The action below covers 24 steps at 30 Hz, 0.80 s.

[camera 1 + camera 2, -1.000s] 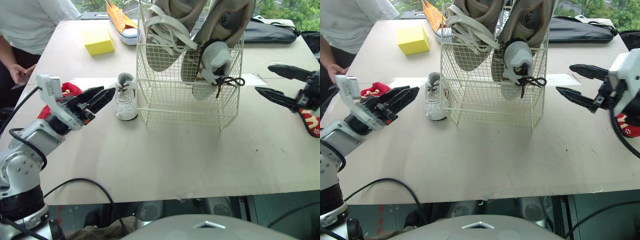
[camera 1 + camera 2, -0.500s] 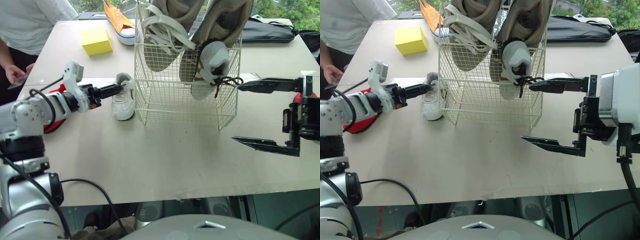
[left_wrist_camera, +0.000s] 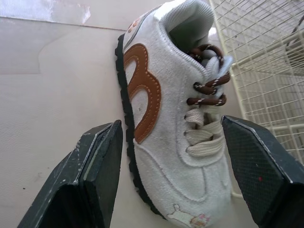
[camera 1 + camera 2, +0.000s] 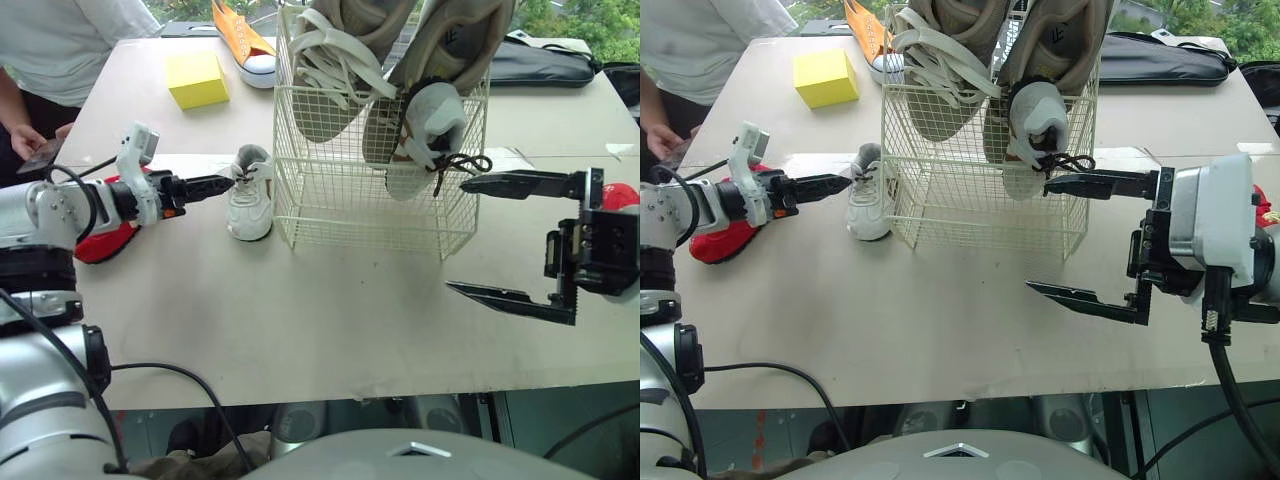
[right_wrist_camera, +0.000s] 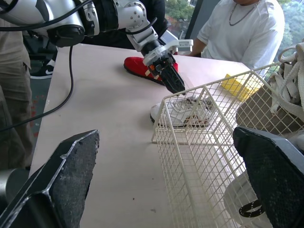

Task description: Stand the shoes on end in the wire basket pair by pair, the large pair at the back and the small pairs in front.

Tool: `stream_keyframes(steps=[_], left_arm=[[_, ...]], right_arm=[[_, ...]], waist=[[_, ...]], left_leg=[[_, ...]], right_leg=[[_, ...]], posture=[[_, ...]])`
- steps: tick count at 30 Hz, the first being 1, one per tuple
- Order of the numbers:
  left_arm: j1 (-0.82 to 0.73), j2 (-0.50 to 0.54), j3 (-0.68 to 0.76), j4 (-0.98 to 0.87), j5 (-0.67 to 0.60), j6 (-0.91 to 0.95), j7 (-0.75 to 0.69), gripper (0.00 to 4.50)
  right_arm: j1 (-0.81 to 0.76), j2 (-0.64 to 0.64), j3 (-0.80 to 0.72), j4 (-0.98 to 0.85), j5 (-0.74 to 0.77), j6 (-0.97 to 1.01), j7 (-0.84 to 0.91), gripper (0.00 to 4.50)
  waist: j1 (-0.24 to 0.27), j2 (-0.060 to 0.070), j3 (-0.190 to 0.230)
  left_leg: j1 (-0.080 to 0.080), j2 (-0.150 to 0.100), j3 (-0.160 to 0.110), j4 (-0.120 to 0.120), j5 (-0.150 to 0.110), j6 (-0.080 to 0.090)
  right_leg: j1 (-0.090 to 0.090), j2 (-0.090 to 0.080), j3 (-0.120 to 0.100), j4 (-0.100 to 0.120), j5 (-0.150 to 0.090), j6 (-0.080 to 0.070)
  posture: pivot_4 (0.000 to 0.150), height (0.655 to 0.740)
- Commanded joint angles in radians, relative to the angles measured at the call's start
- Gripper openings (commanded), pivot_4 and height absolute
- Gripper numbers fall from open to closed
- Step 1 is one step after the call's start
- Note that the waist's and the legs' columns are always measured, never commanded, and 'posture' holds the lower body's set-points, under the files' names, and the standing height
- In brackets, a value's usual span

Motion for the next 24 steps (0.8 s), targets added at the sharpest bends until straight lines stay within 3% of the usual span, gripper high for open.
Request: stream_keyframes(steps=[1, 6, 9, 11, 15, 20, 22, 24], left_arm=[[-0.041, -0.052, -0.079, 0.083, 0.102, -0.083, -0.051, 3.66], [-0.058, -0.133, -0.1, 0.175, 0.176, -0.165, -0.108, 1.4], [-0.059, -0.136, -0.04, 0.2, 0.171, -0.165, -0.106, 0.39], [-0.05, -0.132, 0.019, 0.202, 0.151, -0.175, -0.107, 0.08], [-0.006, -0.115, 0.234, 0.117, 0.022, -0.131, -0.082, 0.06], [0.032, -0.212, 0.565, -0.244, -0.145, -0.138, 0.201, 0.03], [0.023, -0.285, 0.62, -0.413, -0.187, -0.172, 0.317, 0.03], [0.033, -0.361, 0.6, -0.573, -0.142, -0.332, 0.364, 0.03]], right_arm=[[-0.018, -0.004, -0.001, -0.013, 0.011, -0.023, -0.008, 4.47], [0.003, -0.007, -0.01, -0.026, 0.009, -0.018, -0.022, 4.5], [0.023, -0.003, -0.026, -0.041, -0.003, -0.025, -0.037, 4.5], [0.027, 0.001, -0.021, -0.046, -0.007, -0.028, -0.05, 4.5], [0.035, 0.021, 0.022, -0.027, -0.041, -0.038, -0.058, 4.5], [0.05, 0.087, 0.055, 0.044, -0.147, -0.086, -0.072, 4.5], [0.053, 0.104, 0.059, 0.067, -0.169, -0.097, -0.067, 4.5], [0.032, 0.118, 0.073, 0.089, -0.173, -0.1, -0.062, 4.5]], waist=[[0.001, 0.0, 0.0], [0.011, 0.0, -0.001], [0.021, 0.0, -0.001], [0.02, 0.0, -0.001], [0.011, -0.001, 0.0], [0.003, -0.002, -0.001], [0.01, -0.002, -0.001], [0.019, -0.003, -0.001]], left_leg=[[0.0, 0.0, 0.0, 0.0, 0.0, 0.0], [0.0, 0.0, 0.0, 0.0, 0.0, 0.0], [0.0, -0.001, 0.0, 0.0, 0.0, 0.0], [-0.001, -0.001, 0.0, 0.001, 0.0, 0.0], [-0.001, 0.0, -0.001, 0.001, 0.0, 0.0], [-0.007, 0.002, -0.004, 0.003, 0.0, 0.0], [-0.008, 0.002, -0.005, 0.004, 0.0, 0.0], [-0.008, 0.0, -0.005, 0.004, 0.0, 0.0]], right_leg=[[0.0, 0.0, 0.0, 0.0, 0.0, 0.0], [0.0, 0.0, 0.0, 0.0, 0.0, 0.0], [0.0, -0.001, 0.0, 0.0, 0.0, 0.0], [0.0, -0.001, 0.0, 0.0, 0.0, 0.0], [0.0, 0.0, 0.0, 0.0, 0.0, 0.0], [-0.005, -0.001, -0.003, 0.002, 0.0, 0.0], [-0.005, -0.004, -0.004, 0.003, 0.0, 0.0], [-0.005, -0.007, -0.003, 0.003, 0.001, 0.001]], posture=[[0.15, 0.74], [0.15, 0.74], [0.15, 0.74], [0.15, 0.74], [0.15, 0.74], [0.15, 0.74], [0.15, 0.74], [0.15, 0.74]])
